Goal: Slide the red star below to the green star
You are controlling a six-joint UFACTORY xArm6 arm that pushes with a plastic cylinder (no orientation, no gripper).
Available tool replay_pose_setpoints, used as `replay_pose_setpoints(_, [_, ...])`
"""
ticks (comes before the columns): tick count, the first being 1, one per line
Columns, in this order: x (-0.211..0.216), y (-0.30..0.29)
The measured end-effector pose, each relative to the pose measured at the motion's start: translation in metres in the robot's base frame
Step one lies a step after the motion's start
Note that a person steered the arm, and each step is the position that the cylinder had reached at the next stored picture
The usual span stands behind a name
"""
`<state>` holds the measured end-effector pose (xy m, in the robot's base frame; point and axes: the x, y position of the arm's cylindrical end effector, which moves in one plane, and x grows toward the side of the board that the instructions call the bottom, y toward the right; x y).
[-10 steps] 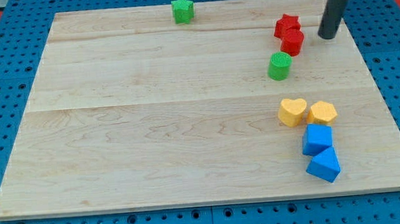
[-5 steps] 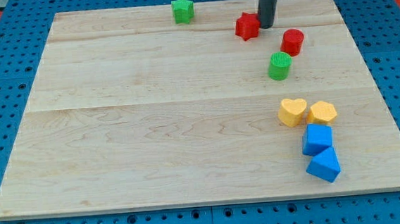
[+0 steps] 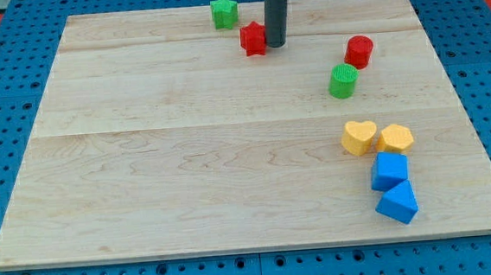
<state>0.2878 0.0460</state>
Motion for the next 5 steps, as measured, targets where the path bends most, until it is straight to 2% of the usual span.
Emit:
replay_pose_setpoints(2, [-0.001,-0.037])
replay_pose_setpoints(4, [0.029,-0.029])
replay_pose_setpoints(5, [0.015,-0.048])
